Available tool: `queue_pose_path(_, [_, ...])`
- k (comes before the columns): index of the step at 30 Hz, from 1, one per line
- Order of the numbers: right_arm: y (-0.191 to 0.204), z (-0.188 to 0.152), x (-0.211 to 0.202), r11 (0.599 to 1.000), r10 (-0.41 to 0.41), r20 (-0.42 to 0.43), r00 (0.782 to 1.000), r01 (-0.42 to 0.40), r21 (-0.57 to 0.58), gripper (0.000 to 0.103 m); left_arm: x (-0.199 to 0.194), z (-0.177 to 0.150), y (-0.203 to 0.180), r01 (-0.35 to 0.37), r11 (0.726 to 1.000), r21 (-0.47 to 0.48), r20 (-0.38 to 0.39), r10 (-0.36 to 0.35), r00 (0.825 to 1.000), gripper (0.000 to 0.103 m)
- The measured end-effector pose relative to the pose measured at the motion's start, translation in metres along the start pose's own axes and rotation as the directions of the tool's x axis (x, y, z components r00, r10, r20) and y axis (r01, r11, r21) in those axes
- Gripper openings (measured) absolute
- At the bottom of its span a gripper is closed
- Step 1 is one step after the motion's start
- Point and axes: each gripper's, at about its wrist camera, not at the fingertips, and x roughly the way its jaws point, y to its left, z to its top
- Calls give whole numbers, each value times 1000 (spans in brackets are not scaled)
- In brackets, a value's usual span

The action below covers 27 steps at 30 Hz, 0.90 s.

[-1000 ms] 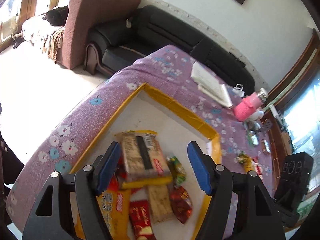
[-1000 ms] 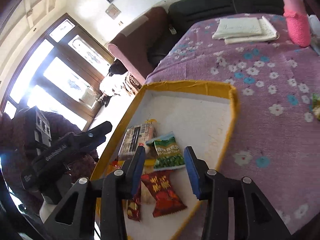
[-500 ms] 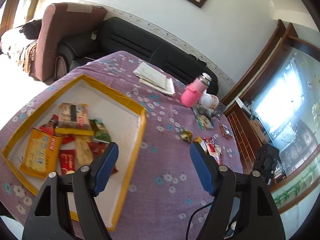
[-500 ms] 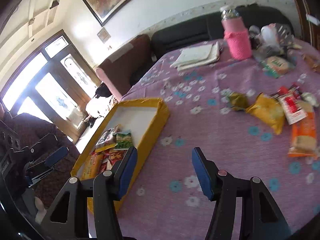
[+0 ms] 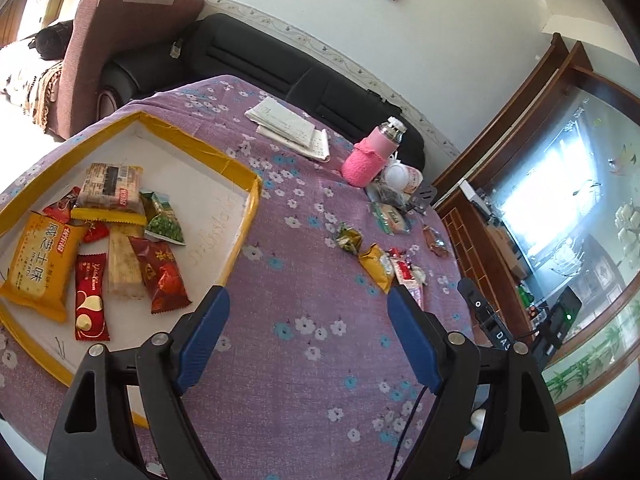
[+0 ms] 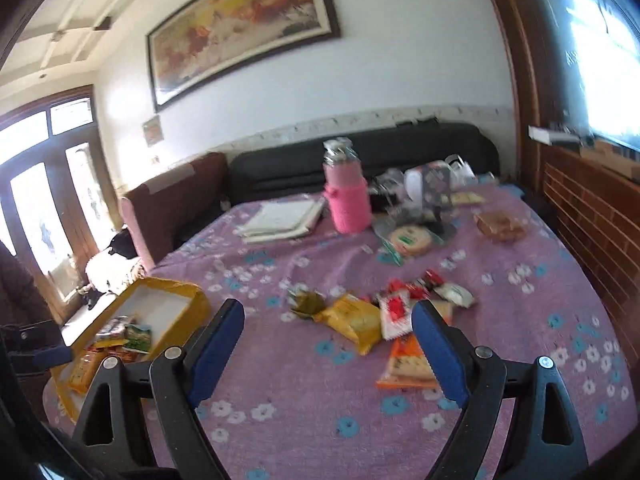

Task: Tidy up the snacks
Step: 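Move both open tools back toward the remaining snacks on the cloth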

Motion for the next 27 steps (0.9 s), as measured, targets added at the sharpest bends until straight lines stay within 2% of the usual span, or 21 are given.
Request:
queue_pose_path(3, [-20, -4, 18, 998, -9, -95, 995, 14, 53, 87, 2, -3, 4, -9, 1000, 4, -24, 10, 1000, 81])
queue_pose_path(6, [-38, -4, 26, 991, 6, -121, 993, 10, 130, 87, -1, -7, 9, -5, 1000, -2, -22, 5, 1000, 81])
queue_pose_path(8, [-44, -1, 33, 991, 8, -142, 990, 11, 134, 87, 3, -8, 12, 10, 1000, 14, -14, -10, 1000, 81])
queue_pose_path(10, [-49, 3, 46, 992, -23, -170, 985, 43, 116, 87, 17, -7, 14, 2, 1000, 8, -55, -2, 998, 81])
queue_pose_path(12, [-53, 10, 66, 992, -34, -213, 976, 59, 111, 81, 23, -6, 17, 30, 999, -11, -73, -31, 997, 81])
queue_pose_path(15, [-53, 21, 98, 992, -22, -271, 962, 54, 111, 78, 25, -6, 19, 24, 1000, -6, -67, -24, 997, 81])
queue_pose_path(16, [-52, 22, 108, 992, -22, -286, 958, 56, 111, 72, 26, -7, 20, 25, 1000, -8, -69, -25, 997, 81])
queue_pose_path(19, [-40, 25, 142, 995, 33, -341, 939, 0, 98, 65, 32, -8, 28, 22, 999, -24, -86, -24, 996, 81])
queue_pose_path(23, [-25, 27, 189, 997, 53, -395, 917, -26, 72, 65, 33, -8, 33, 20, 999, -45, -93, -24, 995, 81])
queue_pose_path(25, [-24, 23, 210, 996, 63, -450, 891, -25, 89, 65, 30, -7, 33, 19, 999, -41, -89, -22, 996, 81])
queue_pose_path(27, [-19, 12, 215, 992, 108, -514, 851, -54, 118, 62, 28, -8, 33, 20, 999, -34, -89, -23, 996, 81])
